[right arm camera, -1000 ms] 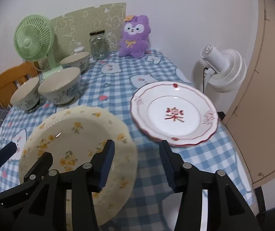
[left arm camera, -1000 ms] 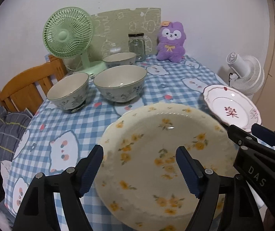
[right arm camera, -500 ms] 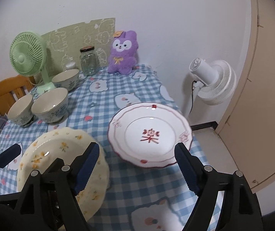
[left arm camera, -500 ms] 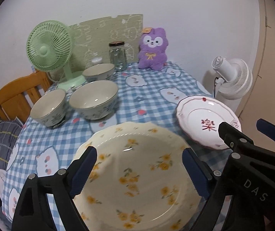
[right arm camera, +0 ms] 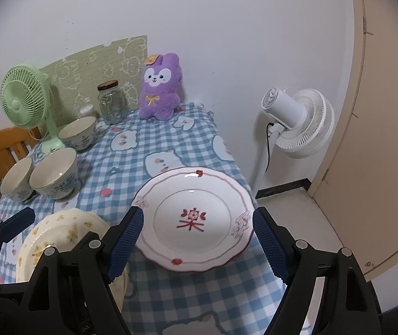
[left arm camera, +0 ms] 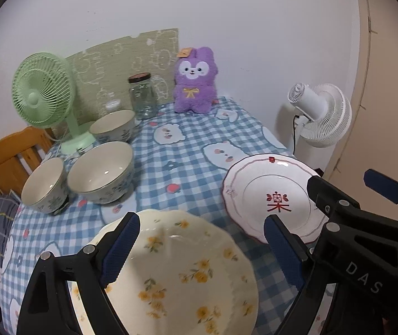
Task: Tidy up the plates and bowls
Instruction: 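Move both tools to the rim of the white red-character plate, then close both tools on the red-character plate rim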
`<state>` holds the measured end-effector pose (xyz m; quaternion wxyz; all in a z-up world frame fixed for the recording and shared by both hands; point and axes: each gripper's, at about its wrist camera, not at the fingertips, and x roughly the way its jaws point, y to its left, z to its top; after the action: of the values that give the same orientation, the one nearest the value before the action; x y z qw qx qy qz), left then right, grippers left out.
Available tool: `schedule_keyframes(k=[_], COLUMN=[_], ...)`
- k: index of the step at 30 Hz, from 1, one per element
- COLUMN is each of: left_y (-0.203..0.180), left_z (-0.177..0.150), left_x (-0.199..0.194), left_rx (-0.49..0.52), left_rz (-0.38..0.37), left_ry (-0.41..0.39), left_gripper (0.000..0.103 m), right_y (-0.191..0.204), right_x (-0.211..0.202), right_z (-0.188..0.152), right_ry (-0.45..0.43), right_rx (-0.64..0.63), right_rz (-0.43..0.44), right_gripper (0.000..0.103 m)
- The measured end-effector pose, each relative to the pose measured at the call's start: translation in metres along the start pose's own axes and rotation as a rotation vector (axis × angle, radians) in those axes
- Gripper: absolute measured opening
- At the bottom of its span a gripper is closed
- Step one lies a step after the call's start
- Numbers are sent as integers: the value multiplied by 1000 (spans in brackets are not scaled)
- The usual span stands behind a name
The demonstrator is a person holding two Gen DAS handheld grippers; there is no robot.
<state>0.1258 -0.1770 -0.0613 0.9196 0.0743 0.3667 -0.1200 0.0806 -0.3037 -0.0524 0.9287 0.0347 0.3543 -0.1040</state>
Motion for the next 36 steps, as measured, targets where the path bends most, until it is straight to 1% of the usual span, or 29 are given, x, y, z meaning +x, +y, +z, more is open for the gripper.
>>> schedule_keyframes(k=[11, 14, 16, 19, 26, 30, 33, 34, 36], left_y=[-23, -28, -32, -36, -43, -45, -47, -47, -48], left_z=[24, 28, 31, 33, 35, 34, 30, 30, 28], left_x=[33, 43, 52, 66, 91, 108, 118, 120, 126], left_rx=[44, 58, 67, 69, 82, 90, 96, 98, 98], left_rz=[-8, -18, -34, -54, -45, -35, -38, -42, -51], left_ry=[16, 31, 52, 87, 152, 203, 242, 249, 269], left_gripper=[90, 84, 76, 74, 73, 68, 62, 62, 61], right_y=[-26, -33, -37, -44, -60, -63, -62, -62, -63], right_x=[31, 41, 48, 59, 84, 98, 106, 108, 113], right_z=[15, 16, 17, 16, 11, 6, 3, 2, 0], right_ry=[21, 32, 43, 61, 102, 127, 145, 149, 157], right_rx=[49, 57, 66, 86, 118, 122, 115, 116, 124], right_rz=[-11, -18, -17, -4, -2, 3, 3, 2, 1], right_gripper=[83, 83, 83, 83, 83, 83, 83, 82, 77])
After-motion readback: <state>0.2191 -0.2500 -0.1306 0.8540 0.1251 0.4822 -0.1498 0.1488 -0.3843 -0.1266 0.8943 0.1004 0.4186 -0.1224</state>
